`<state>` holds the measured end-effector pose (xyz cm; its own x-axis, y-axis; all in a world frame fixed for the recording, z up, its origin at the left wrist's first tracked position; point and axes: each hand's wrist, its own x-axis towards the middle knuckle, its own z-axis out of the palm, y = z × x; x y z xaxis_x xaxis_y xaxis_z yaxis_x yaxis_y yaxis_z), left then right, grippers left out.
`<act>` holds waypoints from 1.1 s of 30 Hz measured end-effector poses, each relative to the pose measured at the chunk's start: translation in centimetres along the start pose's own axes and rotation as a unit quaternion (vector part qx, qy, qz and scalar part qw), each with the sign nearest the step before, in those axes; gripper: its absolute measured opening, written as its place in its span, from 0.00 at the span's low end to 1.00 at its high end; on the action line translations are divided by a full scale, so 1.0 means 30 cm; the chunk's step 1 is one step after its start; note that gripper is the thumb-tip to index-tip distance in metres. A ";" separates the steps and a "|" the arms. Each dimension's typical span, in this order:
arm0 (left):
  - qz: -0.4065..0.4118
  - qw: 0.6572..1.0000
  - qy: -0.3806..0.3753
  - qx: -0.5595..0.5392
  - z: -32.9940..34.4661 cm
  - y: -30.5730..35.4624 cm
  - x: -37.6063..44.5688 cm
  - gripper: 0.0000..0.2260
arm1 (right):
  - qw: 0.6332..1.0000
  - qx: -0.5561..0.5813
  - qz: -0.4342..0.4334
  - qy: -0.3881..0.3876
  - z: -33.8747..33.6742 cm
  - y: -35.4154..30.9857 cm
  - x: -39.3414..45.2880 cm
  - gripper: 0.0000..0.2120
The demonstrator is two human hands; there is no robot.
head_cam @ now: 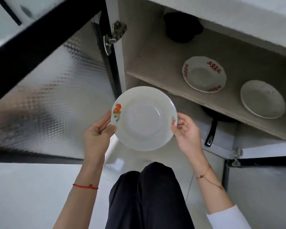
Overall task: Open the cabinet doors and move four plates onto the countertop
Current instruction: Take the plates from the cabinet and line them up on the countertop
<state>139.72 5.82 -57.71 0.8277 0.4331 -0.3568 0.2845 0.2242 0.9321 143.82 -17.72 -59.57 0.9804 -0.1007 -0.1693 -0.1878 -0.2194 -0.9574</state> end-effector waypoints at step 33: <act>0.011 0.998 -0.046 0.040 0.259 1.365 -0.441 0.22 | 0.999 -0.007 -0.019 0.041 -0.467 -1.348 -0.174 0.12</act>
<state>144.19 2.50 -14.33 0.8739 0.3549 -0.3322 0.3001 0.1436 0.9430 145.46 -21.92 -16.69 0.9787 -0.1715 -0.1128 -0.1522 -0.2378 -0.9593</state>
